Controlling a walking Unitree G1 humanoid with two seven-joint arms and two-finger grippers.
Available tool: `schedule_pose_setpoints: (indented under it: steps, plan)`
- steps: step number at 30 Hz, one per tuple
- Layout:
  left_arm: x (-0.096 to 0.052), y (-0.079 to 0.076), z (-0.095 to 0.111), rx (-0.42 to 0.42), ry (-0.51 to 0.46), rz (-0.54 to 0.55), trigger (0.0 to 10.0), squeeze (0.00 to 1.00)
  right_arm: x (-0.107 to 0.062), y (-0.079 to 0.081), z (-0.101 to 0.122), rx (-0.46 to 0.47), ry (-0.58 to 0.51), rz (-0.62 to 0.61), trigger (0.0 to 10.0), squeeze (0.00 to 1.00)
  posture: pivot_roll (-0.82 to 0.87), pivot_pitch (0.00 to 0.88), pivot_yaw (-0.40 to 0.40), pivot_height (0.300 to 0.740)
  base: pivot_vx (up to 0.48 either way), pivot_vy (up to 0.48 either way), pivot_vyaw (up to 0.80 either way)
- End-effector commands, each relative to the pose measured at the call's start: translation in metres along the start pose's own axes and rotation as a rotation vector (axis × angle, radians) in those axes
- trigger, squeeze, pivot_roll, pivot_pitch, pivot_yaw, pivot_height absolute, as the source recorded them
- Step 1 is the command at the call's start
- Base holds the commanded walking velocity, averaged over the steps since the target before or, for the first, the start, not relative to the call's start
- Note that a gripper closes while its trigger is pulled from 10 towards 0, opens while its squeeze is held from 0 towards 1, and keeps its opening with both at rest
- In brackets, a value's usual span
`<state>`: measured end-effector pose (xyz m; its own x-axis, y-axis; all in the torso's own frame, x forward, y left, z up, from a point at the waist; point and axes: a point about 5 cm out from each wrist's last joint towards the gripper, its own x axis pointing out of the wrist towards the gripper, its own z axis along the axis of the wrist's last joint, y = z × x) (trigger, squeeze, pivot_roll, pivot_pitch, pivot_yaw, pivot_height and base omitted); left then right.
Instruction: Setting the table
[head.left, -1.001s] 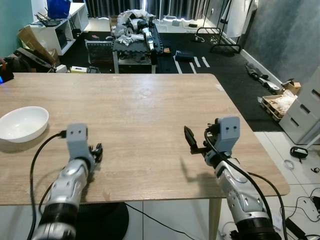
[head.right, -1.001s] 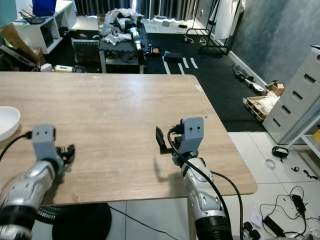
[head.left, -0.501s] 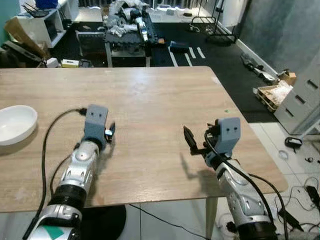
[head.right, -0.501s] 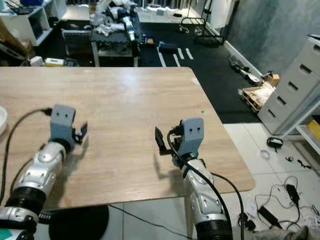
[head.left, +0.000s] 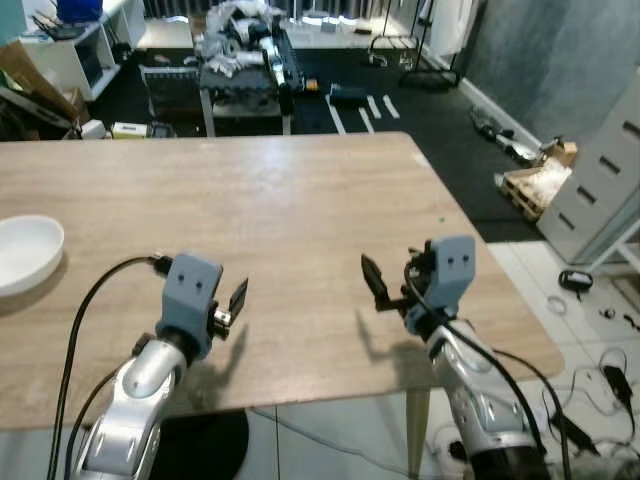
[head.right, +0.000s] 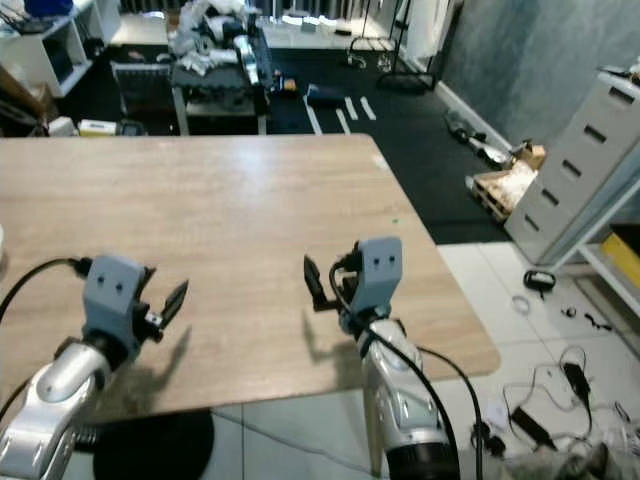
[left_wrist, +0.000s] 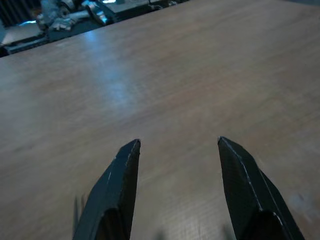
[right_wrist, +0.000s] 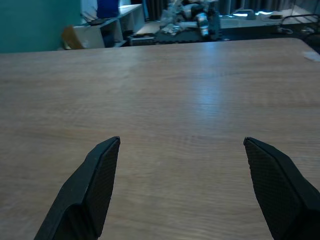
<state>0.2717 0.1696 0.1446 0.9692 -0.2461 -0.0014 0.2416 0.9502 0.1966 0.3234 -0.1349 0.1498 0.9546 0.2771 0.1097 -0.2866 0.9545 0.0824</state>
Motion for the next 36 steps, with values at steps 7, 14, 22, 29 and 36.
schedule_pose_setpoints:
  steps: [7,14,22,29,36]
  plan:
    - [-0.056,0.0,-0.032,-0.027,0.232,0.03,10.0,0.0,-0.003,-0.001,-0.009,-0.002,0.04,0.007,10.0,0.0,0.04,0.005,0.038,0.74,0.0,0.0,0.0]
    - [-0.082,0.016,-0.062,-0.064,0.4,0.16,10.0,0.0,-0.002,0.0,-0.01,-0.003,0.048,0.021,10.0,0.0,0.04,0.009,0.028,0.74,0.0,0.0,0.0]
    - [-0.087,0.051,-0.066,0.005,0.431,0.358,10.0,0.0,-0.002,0.0,-0.011,-0.006,0.051,0.028,10.0,0.0,0.04,0.005,0.023,0.74,0.0,0.0,0.0]
    - [-0.074,0.068,-0.05,0.026,0.343,0.391,10.0,0.0,0.0,0.002,-0.01,-0.006,0.049,0.039,10.0,0.0,0.04,0.0,0.025,0.74,0.0,0.0,0.0]
    - [-0.077,0.05,-0.059,-0.062,0.363,0.322,10.0,0.0,0.0,0.001,-0.01,-0.007,0.044,0.036,10.0,0.0,0.04,0.0,0.028,0.74,0.0,0.0,0.0]
